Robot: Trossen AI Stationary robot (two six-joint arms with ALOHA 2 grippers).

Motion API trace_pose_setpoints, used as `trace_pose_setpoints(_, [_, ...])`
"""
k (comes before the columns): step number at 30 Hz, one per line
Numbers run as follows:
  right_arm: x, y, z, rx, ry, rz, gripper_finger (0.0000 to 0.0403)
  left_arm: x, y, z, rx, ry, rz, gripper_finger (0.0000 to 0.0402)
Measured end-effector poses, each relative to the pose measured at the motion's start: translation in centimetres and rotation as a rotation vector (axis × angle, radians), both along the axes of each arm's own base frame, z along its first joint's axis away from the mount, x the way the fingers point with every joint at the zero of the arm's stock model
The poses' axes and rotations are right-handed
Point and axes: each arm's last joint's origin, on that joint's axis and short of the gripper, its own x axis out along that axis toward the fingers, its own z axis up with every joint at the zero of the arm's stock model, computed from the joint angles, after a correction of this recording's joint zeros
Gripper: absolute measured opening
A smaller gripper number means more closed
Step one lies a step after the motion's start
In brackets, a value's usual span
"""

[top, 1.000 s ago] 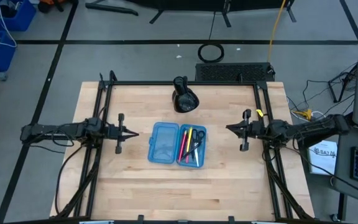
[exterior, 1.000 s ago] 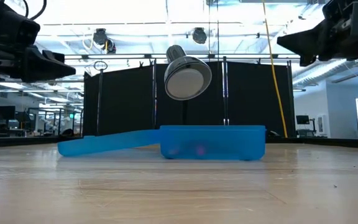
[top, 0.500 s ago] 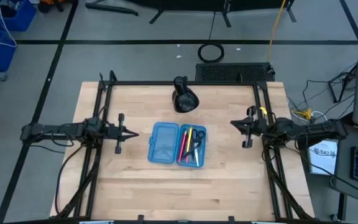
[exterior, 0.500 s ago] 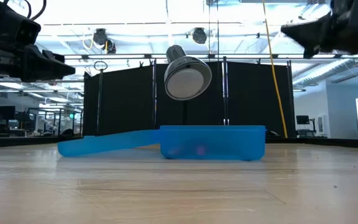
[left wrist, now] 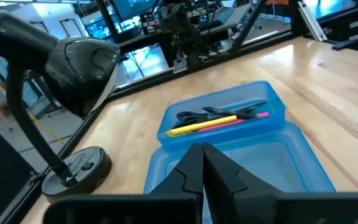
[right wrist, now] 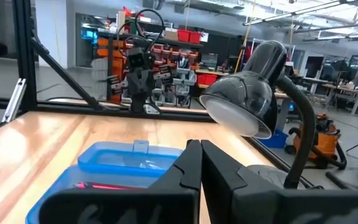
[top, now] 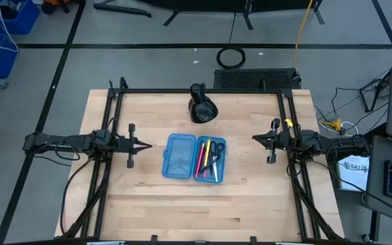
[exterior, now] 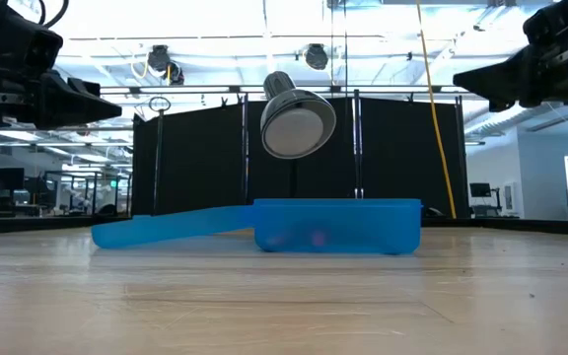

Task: Pick & place school supplies into a supply box
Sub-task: Return to Home Position

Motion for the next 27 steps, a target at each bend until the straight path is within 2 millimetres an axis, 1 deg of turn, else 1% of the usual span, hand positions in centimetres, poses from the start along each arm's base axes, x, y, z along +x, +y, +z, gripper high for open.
trace_pose_setpoints(9, [0.07,0.02,-0.12,-0.009,0.016,0.004,0.0000,0.02,0.03,-0.01,-0.131,0.002,0.028,0.0003])
trace_pose_setpoints(12, [0.07,0.02,-0.12,-0.009,0.015,0.004,0.0000,0.03,0.04,0.04,-0.151,-0.004,0.033,0.0013])
trace_pose_setpoints(19, [0.07,0.02,-0.11,-0.009,0.015,0.005,0.0000,0.05,0.04,0.19,-0.157,-0.020,0.032,0.0041])
trace_pose_setpoints(27, [0.07,0.02,-0.11,-0.009,0.015,0.005,0.0000,0.05,0.04,0.20,-0.157,-0.021,0.032,0.0046])
